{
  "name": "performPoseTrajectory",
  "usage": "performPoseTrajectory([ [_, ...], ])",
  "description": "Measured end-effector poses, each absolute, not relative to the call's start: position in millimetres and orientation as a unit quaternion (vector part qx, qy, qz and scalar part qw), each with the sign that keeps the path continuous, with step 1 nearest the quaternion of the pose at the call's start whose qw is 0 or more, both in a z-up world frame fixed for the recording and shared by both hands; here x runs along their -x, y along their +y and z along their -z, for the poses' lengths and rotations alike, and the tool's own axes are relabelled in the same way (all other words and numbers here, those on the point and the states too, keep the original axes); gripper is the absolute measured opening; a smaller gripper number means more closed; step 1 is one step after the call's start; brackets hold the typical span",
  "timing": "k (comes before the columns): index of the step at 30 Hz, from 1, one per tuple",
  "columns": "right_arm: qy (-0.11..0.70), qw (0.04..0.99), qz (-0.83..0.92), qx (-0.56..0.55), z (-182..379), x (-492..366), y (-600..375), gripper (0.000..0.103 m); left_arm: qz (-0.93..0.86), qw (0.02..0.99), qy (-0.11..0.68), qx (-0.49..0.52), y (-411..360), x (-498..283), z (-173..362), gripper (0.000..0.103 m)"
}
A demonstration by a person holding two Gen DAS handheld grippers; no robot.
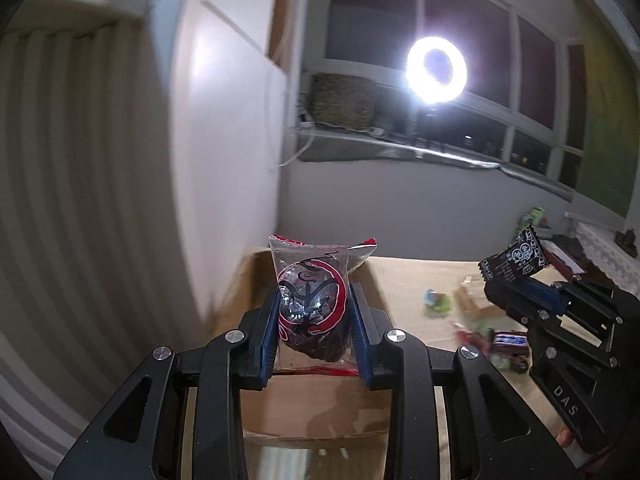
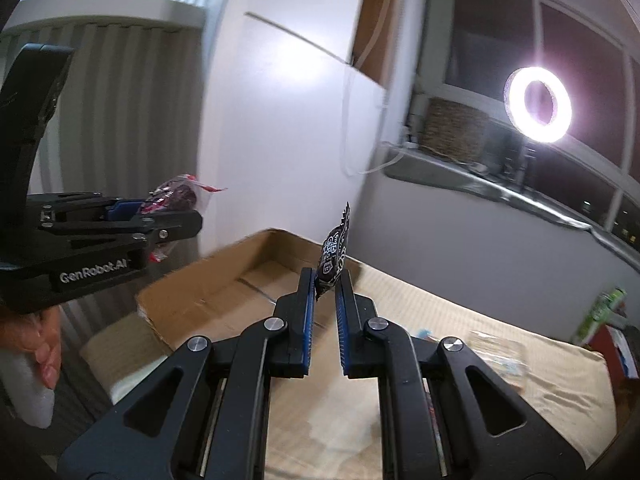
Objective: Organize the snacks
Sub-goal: 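Carry both held snacks to the cardboard box and open both tools, then move both tools back over the remaining snacks on the bed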
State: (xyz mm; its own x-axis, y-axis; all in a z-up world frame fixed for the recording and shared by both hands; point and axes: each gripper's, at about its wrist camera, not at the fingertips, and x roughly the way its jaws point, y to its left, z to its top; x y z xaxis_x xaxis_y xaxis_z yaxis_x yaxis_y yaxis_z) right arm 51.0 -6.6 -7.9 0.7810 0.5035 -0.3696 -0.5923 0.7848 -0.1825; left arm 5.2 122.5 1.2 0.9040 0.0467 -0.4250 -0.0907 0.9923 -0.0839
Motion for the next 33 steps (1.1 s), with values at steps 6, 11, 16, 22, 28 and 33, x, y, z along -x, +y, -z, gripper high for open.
performPoseTrajectory([
  [6, 0.159, 0.924, -0.317, 0.146, 18.4, -59.7, 12.4, 0.011, -0.063, 0.971, 0.224, 0.055, 140.0, -8.0, 4.4, 0.030],
  [11, 0.189, 0.917, -0.319, 0.148, 39.3, -74.8, 19.0, 0.011, -0.065, 0.967, 0.241, 0.056, 141.5, -20.5, 17.6, 0.030],
  [16, 0.232, 0.905, -0.324, 0.151, 67.4, -94.2, 26.0, 0.015, -0.065, 0.958, 0.272, 0.061, 140.6, -42.3, 37.9, 0.030],
  [22, 0.220, 0.907, -0.324, 0.152, 71.2, -86.7, 21.9, 0.059, -0.081, 0.951, 0.292, 0.065, 142.6, -53.5, 53.2, 0.062],
  [28, 0.205, 0.912, -0.320, 0.156, 65.4, -74.6, 19.9, 0.059, -0.096, 0.951, 0.285, 0.073, 152.7, -46.1, 46.9, 0.072],
  [33, 0.203, 0.910, -0.325, 0.157, 64.3, -65.2, 20.3, 0.059, -0.124, 0.951, 0.271, 0.081, 172.3, -31.4, 36.3, 0.077],
])
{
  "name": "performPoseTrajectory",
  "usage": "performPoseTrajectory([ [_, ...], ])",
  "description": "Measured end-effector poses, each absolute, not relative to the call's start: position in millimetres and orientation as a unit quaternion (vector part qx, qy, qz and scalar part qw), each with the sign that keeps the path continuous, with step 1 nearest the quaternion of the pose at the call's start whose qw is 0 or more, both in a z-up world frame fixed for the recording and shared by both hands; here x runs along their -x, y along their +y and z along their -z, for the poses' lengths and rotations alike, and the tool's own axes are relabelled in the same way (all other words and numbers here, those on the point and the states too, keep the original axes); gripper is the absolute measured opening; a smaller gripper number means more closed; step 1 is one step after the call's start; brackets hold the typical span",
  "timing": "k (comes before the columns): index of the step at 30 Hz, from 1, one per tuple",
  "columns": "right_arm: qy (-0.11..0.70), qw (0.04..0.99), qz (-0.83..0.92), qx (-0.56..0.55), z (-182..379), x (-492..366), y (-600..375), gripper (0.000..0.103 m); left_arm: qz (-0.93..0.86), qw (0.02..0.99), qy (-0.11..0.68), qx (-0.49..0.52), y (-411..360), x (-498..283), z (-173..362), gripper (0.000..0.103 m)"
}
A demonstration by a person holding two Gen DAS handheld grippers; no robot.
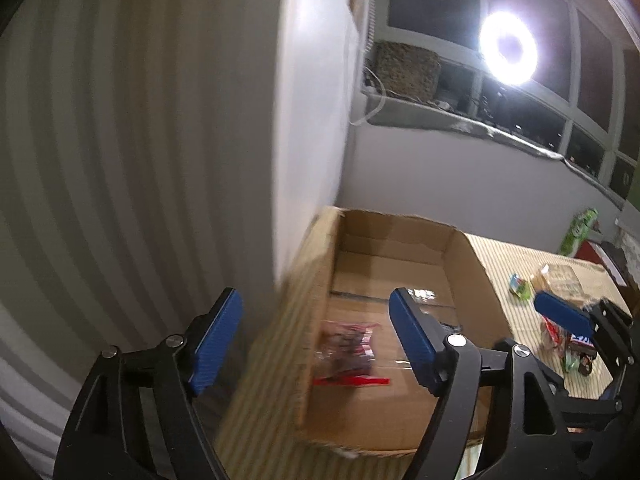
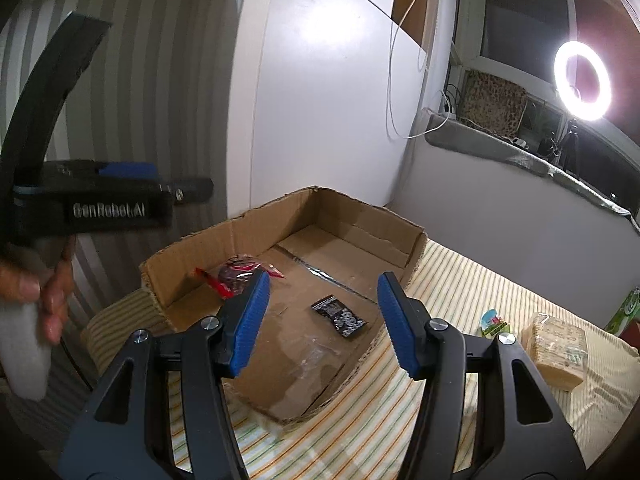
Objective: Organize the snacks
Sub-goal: 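Move both tools back over the remaining snacks on the bed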
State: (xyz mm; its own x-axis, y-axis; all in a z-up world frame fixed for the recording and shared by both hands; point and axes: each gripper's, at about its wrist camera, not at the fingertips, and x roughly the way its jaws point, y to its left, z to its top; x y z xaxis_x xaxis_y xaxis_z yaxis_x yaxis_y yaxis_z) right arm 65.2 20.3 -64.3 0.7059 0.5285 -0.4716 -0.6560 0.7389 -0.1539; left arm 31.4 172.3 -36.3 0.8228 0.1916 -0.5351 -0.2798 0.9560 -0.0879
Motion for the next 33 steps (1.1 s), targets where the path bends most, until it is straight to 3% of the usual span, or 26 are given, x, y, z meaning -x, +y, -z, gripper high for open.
performPoseTrajectory([
  [12, 0.195, 0.919, -0.316, 0.130, 55.3, -50.0, -9.1, 0.061, -0.121, 0.957, 0.257, 0.068, 153.9, -13.3, 16.2, 0.080],
  [22, 0.188, 0.941, -0.265, 0.094, 52.1, -45.7, -68.8, 0.078, -0.104, 0.960, 0.255, 0.043, 124.2, -8.8, 4.2, 0.080],
  [33, 0.205, 0.967, -0.145, 0.044, 62.7, -33.3, -200.7, 0.080, -0.006, 0.963, 0.270, -0.016, 19.1, -26.3, 8.9, 0.080],
])
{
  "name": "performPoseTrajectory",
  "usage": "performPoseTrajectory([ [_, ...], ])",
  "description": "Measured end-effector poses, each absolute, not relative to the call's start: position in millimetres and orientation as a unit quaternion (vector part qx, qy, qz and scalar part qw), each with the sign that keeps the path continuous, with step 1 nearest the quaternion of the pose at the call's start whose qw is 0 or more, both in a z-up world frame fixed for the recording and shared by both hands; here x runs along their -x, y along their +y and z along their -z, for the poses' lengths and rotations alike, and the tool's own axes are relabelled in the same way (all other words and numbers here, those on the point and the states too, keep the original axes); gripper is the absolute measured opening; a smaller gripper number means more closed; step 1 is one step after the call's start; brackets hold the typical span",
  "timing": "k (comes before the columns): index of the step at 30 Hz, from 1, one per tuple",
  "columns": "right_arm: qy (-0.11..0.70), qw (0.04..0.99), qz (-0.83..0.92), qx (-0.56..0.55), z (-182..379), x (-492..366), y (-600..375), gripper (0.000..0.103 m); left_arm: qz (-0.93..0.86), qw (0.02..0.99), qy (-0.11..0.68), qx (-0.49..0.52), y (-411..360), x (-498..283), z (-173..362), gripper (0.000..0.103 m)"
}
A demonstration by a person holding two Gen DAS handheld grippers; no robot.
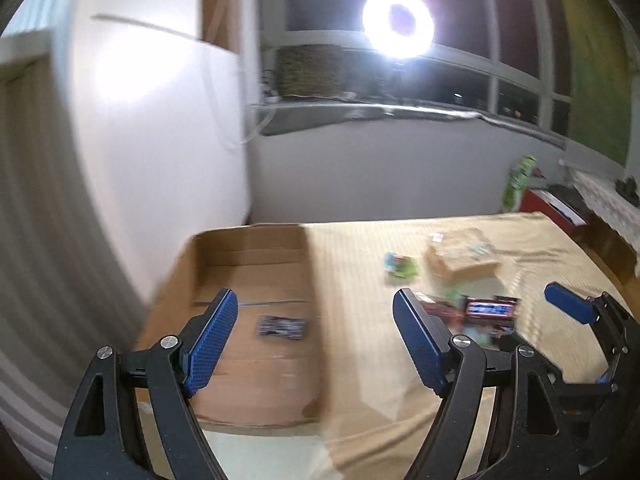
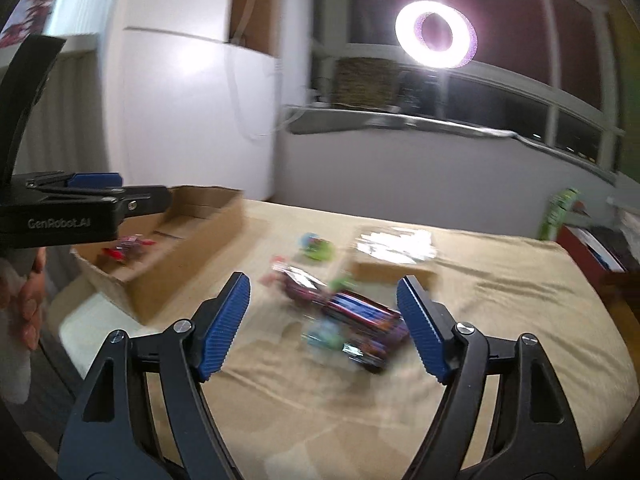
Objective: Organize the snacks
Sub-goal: 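Move both tools back over the remaining snacks on the bed, then grasp the brown candy bag with the left tool while the right tool grasps a chocolate bar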
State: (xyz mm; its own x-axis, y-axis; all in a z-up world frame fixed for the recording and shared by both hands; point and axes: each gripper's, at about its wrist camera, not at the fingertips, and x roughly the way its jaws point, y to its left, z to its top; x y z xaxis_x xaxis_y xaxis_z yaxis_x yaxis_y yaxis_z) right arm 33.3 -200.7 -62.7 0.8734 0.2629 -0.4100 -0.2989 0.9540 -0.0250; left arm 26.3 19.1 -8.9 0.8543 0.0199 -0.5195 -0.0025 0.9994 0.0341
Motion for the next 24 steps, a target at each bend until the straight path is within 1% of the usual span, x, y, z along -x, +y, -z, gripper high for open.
performPoseTrajectory([
  [8, 0.206, 0.971, -0.113, 0.032, 65.5, -21.8, -236.9, 0.081, 0.043, 0.958, 0.278, -0.060, -36.4, -23.1, 16.3, 0.080],
  [24, 0.215, 0.968, -0.119, 0.044, 76.7, -25.8, -228.8, 0.081, 0.053, 0.953, 0.293, -0.062, -49.3, -27.1, 31.0, 0.080],
])
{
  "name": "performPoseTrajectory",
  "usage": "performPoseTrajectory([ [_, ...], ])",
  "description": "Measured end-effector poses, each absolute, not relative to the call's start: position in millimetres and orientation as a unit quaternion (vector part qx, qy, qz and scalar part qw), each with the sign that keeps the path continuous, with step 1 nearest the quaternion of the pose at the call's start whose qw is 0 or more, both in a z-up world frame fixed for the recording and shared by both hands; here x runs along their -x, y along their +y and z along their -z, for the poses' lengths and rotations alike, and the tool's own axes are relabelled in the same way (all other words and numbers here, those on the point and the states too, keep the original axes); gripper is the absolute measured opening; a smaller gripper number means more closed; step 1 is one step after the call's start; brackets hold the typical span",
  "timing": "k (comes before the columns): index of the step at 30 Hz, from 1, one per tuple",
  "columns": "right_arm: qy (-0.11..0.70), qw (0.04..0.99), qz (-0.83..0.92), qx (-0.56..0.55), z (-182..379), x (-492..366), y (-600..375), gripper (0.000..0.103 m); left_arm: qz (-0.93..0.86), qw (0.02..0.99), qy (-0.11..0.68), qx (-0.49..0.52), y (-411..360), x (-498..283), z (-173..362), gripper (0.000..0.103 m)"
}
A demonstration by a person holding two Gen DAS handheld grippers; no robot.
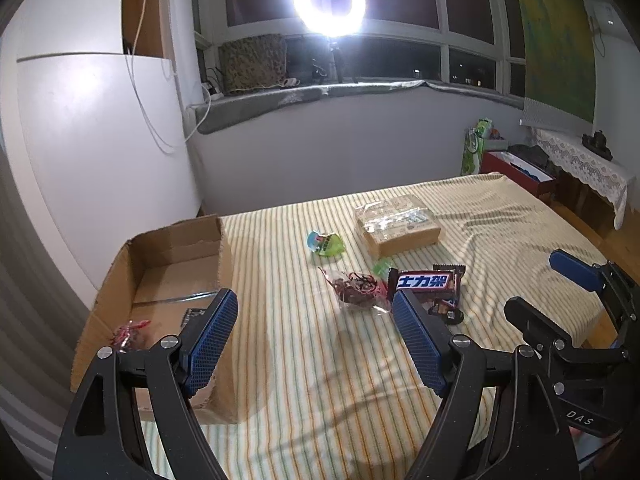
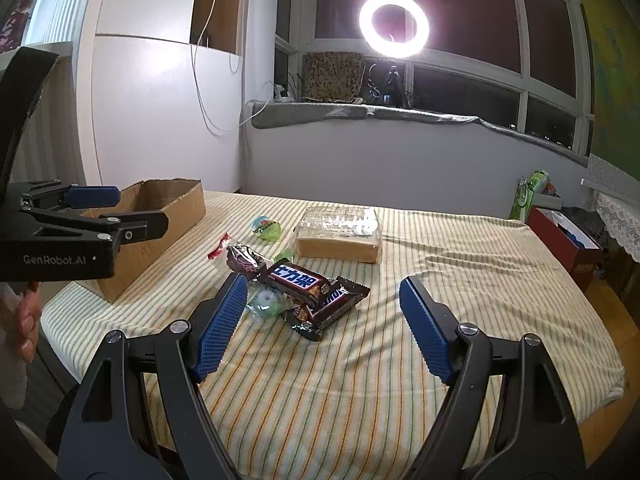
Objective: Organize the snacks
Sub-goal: 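Grasp the brown candy bag with the left tool while the right tool grasps a chocolate bar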
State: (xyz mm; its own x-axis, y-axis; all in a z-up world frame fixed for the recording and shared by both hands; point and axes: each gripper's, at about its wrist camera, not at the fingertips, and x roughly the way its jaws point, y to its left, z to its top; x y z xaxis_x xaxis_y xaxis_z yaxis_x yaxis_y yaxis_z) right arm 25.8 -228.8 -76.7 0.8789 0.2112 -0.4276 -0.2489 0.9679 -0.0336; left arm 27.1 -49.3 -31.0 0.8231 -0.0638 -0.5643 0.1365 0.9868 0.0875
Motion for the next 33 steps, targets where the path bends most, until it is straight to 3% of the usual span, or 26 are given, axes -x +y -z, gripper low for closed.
performPoseTrajectory([
  [27, 0.289, 0.924, -0.208, 0.137, 118.6, -119.6, -196.5, 0.080, 0.081, 0.904, 0.418, 0.043, -54.0, -134.3, 106.0, 0.080],
  [30, 0.294, 0.919, -0.216, 0.147, 121.7, -120.8, -191.7, 0.066, 0.083, 0.903, 0.420, 0.046, -51.8, -135.9, 107.8, 0.080],
  [33, 0.294, 0.916, -0.226, 0.150, 123.4, -119.9, -190.2, 0.038, 0.090, 0.902, 0.421, 0.046, -51.1, -137.7, 109.0, 0.080],
])
